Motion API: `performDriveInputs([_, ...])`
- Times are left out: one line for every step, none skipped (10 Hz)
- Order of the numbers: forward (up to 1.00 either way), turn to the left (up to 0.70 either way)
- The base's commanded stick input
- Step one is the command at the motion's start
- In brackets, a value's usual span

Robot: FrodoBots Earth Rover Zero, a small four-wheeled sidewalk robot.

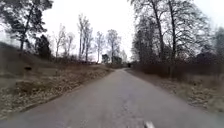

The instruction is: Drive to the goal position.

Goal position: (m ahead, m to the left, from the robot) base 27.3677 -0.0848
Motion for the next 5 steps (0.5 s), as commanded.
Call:
performDriveInputs([0.7, 0.0])
performDriveInputs([0.7, 0.0])
performDriveInputs([0.7, 0.0])
performDriveInputs([0.7, 0.0])
performDriveInputs([0.7, 0.0])
